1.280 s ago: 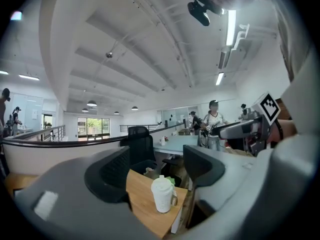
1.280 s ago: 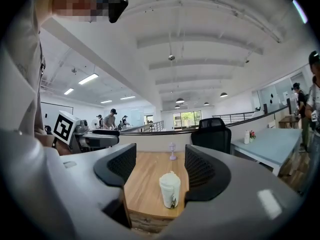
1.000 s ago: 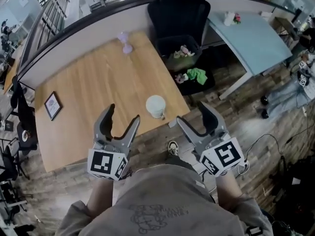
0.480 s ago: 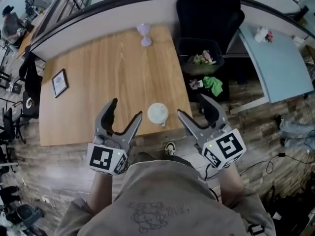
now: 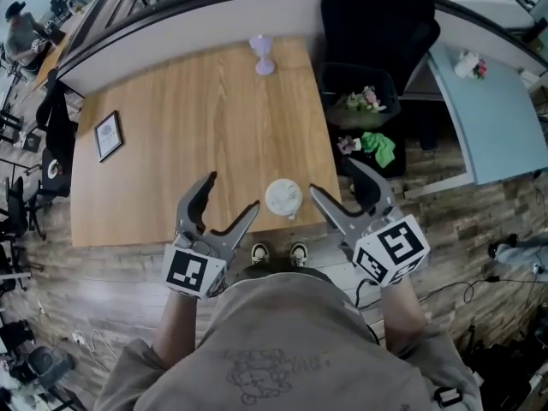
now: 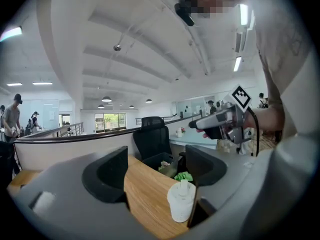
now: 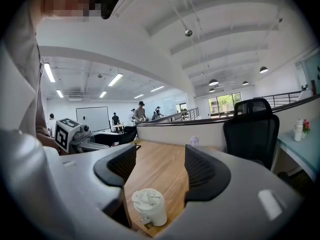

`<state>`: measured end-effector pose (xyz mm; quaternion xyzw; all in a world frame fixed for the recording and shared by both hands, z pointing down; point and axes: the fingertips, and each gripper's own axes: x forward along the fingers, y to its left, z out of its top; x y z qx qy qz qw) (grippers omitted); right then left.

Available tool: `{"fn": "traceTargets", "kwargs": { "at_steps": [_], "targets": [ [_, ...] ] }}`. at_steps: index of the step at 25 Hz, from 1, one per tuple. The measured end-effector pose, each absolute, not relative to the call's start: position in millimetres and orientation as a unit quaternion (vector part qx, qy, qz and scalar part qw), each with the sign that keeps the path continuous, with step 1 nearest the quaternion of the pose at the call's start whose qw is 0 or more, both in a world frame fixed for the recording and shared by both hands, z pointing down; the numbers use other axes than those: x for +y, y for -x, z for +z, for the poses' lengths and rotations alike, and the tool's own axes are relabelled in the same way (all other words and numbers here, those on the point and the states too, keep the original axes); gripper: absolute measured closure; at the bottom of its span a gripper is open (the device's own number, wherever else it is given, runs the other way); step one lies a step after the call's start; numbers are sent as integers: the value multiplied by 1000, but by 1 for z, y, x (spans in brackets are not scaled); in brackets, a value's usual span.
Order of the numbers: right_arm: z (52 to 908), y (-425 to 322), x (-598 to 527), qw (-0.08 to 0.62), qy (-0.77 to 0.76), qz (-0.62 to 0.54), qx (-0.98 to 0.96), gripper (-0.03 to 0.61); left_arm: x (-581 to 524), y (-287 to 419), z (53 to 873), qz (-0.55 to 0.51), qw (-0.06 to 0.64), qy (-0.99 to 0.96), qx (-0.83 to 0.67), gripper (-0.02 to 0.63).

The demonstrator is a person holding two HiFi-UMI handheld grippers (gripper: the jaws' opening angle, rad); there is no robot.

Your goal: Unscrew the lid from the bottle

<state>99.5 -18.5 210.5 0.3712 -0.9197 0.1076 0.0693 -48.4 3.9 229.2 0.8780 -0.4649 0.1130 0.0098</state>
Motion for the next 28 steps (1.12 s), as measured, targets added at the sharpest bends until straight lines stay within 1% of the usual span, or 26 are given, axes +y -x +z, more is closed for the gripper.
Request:
{"fn": "traceTargets", "kwargs": {
  "at_steps": [6,7,14,16,19,24,26,28],
  "targets": [
    [231,-83,-22,85,-368,137,-916,285,-7,49,269,121,26,-901,-416,250],
    [236,-80,-22,89,-365,143,-916,285,-7,47,276,128,29,-905,-405,238],
    [278,-52,-23,119,-336,170,-919,284,-4,25,331,142,25,-935,-324,229],
    [290,-42,-22,127,-325,171,-921,284,-3,19,347,148,17,-942,-301,211],
    [310,-29,-20,137,-309,170,-926,281,-4,12,377,162,10,-947,-275,210],
    [343,-17,-22,150,-293,172,-928,207,-6,1,420,171,20,-952,-252,210],
    [355,-13,-22,156,-289,170,-929,187,-8,-3,431,165,24,-955,-244,210],
    [366,-9,-21,163,-287,167,-929,179,-10,-7,439,155,28,-960,-231,207]
  ]
}}
